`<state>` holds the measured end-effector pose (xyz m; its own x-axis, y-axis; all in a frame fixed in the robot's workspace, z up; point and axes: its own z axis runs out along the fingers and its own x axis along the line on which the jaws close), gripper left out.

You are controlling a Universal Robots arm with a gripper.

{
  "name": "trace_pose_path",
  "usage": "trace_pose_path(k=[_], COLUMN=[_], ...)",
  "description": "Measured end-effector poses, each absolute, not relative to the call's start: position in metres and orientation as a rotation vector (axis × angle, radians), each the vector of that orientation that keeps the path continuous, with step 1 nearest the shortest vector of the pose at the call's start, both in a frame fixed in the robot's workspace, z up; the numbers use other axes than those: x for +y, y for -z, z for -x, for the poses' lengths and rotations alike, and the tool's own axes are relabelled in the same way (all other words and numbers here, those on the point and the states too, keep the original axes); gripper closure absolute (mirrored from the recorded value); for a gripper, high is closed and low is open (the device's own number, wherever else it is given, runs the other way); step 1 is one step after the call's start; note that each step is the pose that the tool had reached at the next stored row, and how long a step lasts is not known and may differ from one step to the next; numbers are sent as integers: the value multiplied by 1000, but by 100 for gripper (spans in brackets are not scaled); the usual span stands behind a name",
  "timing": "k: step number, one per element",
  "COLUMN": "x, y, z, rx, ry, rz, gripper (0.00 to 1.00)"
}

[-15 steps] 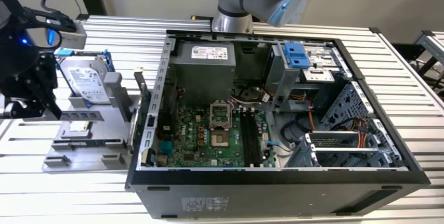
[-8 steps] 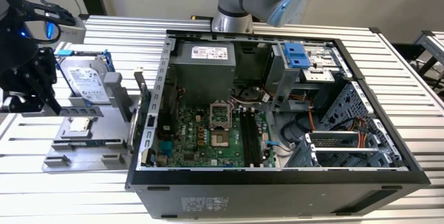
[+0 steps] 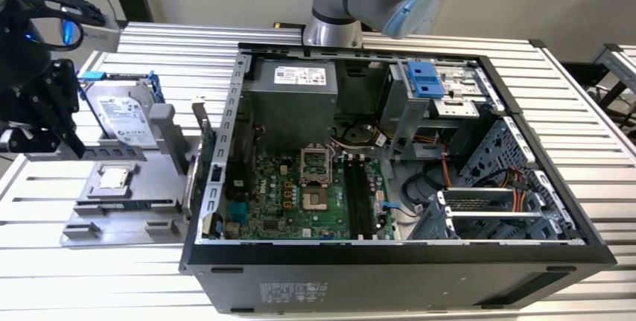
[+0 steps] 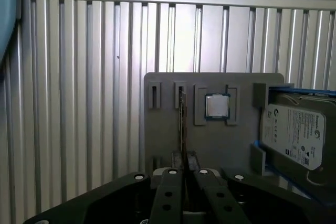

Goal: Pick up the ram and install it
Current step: 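Pick up the ram and move it above insertion slot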

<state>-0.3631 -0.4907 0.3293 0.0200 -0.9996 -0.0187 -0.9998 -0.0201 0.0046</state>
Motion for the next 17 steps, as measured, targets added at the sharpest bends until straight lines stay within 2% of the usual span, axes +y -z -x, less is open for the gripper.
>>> trace_pose_path(k=[17], x=[-491], y=[-359], z=[363], rx=[2192], ry=[-26], rz=[2237], gripper=[100])
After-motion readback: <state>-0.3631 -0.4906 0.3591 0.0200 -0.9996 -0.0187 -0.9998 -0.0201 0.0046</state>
